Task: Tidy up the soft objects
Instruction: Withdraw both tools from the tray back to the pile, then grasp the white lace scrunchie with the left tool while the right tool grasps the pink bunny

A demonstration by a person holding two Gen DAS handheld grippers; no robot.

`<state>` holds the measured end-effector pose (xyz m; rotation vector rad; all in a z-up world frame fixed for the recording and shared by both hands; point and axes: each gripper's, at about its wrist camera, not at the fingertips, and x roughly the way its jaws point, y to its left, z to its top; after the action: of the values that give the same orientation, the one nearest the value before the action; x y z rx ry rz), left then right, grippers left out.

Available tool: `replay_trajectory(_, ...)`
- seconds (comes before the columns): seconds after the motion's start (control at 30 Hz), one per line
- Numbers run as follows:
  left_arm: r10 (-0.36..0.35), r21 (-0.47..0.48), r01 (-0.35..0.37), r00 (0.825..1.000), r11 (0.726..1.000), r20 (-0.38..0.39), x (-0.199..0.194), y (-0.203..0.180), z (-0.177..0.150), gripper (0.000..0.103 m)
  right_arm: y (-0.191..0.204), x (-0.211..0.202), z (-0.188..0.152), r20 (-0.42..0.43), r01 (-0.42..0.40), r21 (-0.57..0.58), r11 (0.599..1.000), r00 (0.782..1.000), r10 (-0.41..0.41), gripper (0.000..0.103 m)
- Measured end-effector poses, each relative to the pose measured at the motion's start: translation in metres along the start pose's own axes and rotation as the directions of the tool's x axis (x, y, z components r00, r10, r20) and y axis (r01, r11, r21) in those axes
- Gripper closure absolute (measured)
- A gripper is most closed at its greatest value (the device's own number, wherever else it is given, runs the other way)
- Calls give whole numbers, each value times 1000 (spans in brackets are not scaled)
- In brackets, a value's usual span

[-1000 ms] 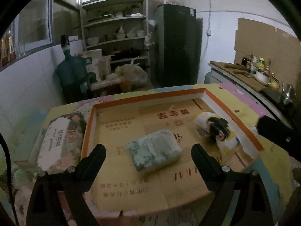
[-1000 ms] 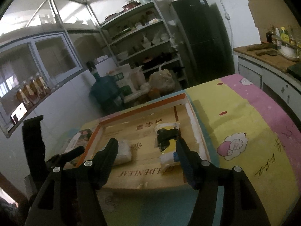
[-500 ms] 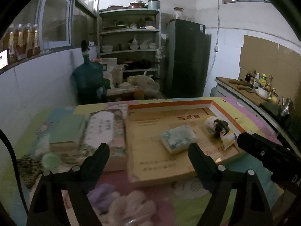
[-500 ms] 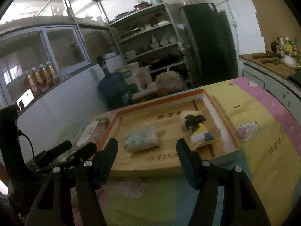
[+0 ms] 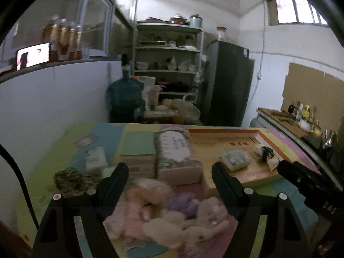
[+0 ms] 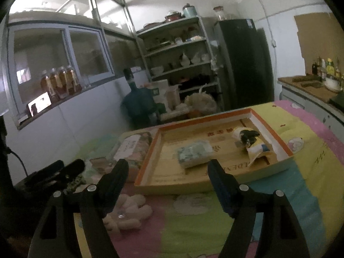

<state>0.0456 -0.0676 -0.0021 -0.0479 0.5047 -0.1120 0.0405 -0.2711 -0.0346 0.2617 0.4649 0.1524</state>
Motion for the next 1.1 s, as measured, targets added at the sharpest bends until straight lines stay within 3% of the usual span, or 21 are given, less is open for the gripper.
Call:
replay_trajectory(0.57, 15, -81, -12, 999, 997, 41, -36, 83, -28, 23, 75, 9, -40, -84, -97, -124, 987, 993, 87, 25)
replay_trajectory(0.9, 14, -101, -13, 1000, 995, 8, -35, 109, -56, 23, 99, 21, -60, -150, -134, -158, 978, 983, 110, 25)
replay_trajectory(1.1, 14, -146, -23, 998, 989, -59, -13, 127, -71, 23, 106, 25, -63, -159, -140, -166, 976, 981, 113, 25)
